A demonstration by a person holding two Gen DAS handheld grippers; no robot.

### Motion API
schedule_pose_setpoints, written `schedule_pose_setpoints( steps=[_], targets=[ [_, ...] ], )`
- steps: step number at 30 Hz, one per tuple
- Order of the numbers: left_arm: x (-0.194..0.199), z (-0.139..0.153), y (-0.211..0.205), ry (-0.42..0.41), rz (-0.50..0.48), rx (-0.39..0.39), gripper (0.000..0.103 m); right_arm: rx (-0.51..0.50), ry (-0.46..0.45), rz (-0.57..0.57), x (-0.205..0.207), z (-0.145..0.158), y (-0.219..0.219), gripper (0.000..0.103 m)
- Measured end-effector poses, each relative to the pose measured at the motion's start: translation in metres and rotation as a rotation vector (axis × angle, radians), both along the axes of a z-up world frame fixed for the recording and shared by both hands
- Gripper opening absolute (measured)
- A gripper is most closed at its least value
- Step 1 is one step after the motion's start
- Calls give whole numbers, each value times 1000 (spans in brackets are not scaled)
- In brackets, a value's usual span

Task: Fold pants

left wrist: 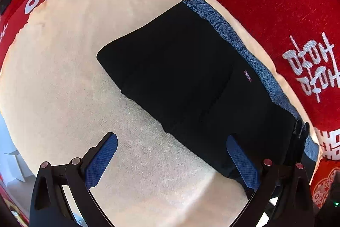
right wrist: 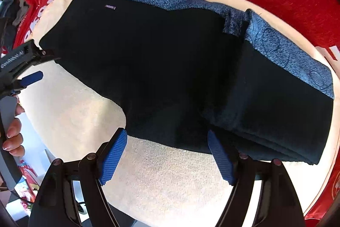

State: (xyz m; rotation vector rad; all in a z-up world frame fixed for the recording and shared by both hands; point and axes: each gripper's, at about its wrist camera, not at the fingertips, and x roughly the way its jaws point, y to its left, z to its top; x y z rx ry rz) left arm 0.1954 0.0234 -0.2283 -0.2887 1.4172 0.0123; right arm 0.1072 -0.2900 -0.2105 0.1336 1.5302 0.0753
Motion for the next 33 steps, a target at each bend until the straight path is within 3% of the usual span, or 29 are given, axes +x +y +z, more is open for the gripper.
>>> schedule_pose_setpoints(
  steps=[2, 6, 14, 23, 25, 27, 29, 30, 33],
  targets=[
    [2, -2, 2, -11, 5, -22, 103, -4, -3, 10, 1, -6, 0, 82],
    [3, -7, 13, -78, 41, -143, 103, 10, -17, 37, 2, -11, 3, 88],
    [-1, -19, 37, -183, 83, -356, 103, 58, -52, 35, -2, -14, -3, 88],
    [15, -5, 30, -242, 121, -422, 103, 50, -69, 78, -8, -15, -5, 88],
    [18, -5, 22, -251, 95, -361, 103, 52, -71, 80, -7, -15, -3, 88],
    [26, -22, 14, -182, 100, -308, 103, 53, -72, 82, -8, -15, -3, 88],
    [28, -17, 10, -208, 104, -277, 102, 76, -69, 67, -7, -9, -5, 88],
    [29, -16, 8, -203, 106, -251, 91, 96, -71, 53, -5, -3, -7, 88],
    [34, -13, 2, -205, 82, -138, 41, 136, -116, 22, 4, 30, -17, 88]
  ],
)
